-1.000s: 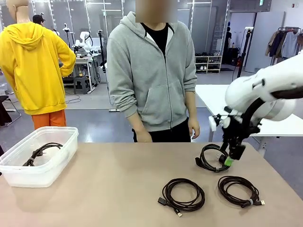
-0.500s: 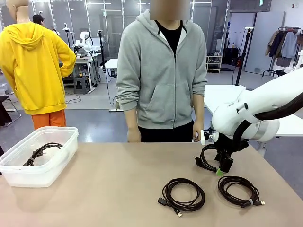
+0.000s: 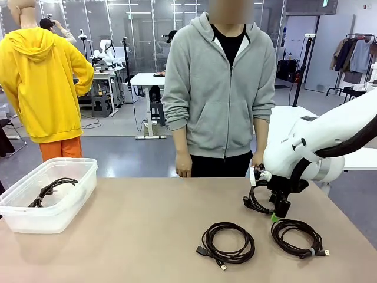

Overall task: Organize and store the cables.
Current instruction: Place the Power Cable into the Organizing box.

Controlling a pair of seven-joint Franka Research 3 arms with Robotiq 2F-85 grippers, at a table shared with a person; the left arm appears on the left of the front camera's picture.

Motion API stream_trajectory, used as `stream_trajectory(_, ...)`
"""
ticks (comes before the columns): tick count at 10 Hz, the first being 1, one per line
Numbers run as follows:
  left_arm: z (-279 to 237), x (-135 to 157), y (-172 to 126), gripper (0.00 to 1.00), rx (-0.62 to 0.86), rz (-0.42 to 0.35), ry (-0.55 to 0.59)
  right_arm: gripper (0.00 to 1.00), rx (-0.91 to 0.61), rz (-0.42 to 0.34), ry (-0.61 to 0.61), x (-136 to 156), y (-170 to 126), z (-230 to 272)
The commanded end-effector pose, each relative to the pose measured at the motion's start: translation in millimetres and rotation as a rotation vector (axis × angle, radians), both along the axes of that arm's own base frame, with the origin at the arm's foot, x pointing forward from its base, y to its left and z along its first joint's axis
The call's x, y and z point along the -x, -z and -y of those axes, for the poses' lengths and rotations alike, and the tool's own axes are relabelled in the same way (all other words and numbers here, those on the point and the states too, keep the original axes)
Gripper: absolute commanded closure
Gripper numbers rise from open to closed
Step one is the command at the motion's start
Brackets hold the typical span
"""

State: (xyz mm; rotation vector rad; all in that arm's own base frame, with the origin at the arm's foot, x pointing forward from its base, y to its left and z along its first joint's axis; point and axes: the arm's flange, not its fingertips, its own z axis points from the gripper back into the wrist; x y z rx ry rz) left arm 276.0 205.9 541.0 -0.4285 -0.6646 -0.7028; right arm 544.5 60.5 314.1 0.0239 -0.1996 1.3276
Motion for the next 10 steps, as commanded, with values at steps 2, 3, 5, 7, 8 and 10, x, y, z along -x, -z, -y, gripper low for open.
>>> stream_trajectory(2,-0.1,-2.0,-1.1,0.00,0.010,0.019,-0.002,0.16,0.030,0.014,0.059,-13.8,6.1,-2.3)
stream_trajectory(3,-0.1,-2.0,-1.1,0.00,0.010,0.019,-0.002,0.63,0.027,0.009,0.064,-16.1,8.1,-2.4)
stream_trajectory(5,-0.1,-2.0,-1.1,0.00,0.010,0.019,-0.002,1.00,0.027,-0.006,0.074,-17.5,9.2,-2.1)
stream_trajectory(7,-0.1,-2.0,-1.1,0.00,0.010,0.019,-0.002,1.00,0.037,-0.014,0.069,-18.6,10.7,-1.6)
stream_trajectory(8,-0.1,-2.0,-1.1,0.00,0.010,0.019,-0.002,0.96,0.043,-0.018,0.065,-19.4,11.5,-2.5)
stream_trajectory(10,-0.1,-2.0,-1.1,0.00,0.010,0.019,-0.002,1.00,0.043,-0.021,0.059,-20.9,11.1,-2.8)
